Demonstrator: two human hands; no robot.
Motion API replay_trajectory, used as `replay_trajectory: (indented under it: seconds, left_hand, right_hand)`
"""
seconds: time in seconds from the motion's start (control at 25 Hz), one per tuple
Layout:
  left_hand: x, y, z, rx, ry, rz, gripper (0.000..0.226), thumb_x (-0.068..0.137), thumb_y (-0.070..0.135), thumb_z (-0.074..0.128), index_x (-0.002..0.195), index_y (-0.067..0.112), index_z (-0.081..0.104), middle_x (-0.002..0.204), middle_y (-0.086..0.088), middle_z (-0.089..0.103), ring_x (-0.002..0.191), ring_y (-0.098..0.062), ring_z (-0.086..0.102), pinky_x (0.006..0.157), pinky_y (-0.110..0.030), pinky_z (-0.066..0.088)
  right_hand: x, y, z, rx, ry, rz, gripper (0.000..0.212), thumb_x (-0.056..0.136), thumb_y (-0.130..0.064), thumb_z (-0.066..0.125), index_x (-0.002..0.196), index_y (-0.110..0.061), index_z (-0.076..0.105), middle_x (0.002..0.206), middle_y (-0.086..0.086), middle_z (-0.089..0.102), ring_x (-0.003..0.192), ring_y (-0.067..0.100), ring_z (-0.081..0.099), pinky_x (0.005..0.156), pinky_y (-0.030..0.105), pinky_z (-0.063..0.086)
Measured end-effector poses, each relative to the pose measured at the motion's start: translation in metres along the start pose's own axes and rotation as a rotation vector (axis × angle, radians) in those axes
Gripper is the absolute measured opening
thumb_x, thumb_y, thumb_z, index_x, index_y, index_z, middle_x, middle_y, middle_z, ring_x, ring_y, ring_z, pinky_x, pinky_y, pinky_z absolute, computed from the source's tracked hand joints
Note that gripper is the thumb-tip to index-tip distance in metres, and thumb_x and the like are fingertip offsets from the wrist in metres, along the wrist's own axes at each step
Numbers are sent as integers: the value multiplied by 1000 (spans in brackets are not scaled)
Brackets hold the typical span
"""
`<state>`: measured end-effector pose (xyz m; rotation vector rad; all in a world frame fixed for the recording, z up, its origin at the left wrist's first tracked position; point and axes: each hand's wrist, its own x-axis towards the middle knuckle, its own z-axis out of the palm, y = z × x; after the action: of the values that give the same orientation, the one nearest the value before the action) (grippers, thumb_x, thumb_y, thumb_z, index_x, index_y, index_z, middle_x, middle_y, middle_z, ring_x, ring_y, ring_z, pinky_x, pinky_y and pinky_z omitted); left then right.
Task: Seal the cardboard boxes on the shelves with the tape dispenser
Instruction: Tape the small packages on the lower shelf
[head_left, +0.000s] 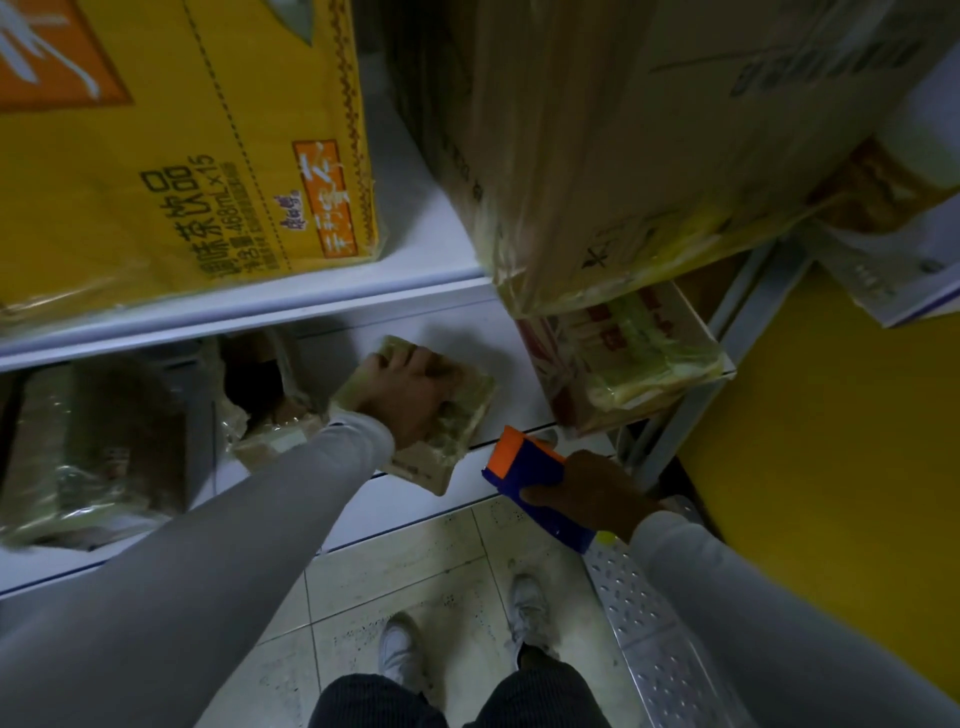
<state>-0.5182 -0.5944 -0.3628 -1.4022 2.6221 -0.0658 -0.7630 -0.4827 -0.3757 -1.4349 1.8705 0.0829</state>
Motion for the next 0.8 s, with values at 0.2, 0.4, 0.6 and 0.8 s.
replay_trajectory:
  seconds: [0.2, 0.4, 0.6, 0.8]
  left_hand:
    - [-2, 41, -2, -176, -20, -169, 77, 82, 72, 33, 144, 26, 26, 148, -10, 25, 138, -36, 18, 107, -57, 19]
    - [-10, 3, 31, -176, 41, 18, 77, 92, 48, 48, 152, 23, 7, 160, -9, 7, 147, -29, 0, 117, -43, -5]
    - [-6, -22, 38, -178, 65, 246, 78, 90, 44, 56, 151, 23, 11, 159, -2, 2, 144, -23, -8, 115, -35, -10]
    - [-14, -18, 34, -94, 66, 222, 88, 88, 56, 52, 152, 25, -1, 158, 3, -8, 145, -22, -12, 118, -40, -6]
  right_hand:
    - [-3, 8, 2, 43, -16, 7, 44, 76, -62, 72, 60, -27, 51, 57, -8, 53, 52, 7, 52, 46, 20, 32]
    - [-8, 21, 0, 107, -45, -38, 44, 78, -59, 73, 82, -16, 70, 77, 4, 70, 74, 21, 67, 58, 26, 44]
    - [-14, 11, -4, 107, -72, -117, 44, 77, -55, 76, 76, -12, 68, 71, 7, 69, 68, 22, 66, 60, 27, 47]
    - [-24, 1, -16, 129, -74, -208, 34, 75, -54, 78, 65, -30, 55, 57, -9, 58, 54, 2, 56, 51, 13, 36]
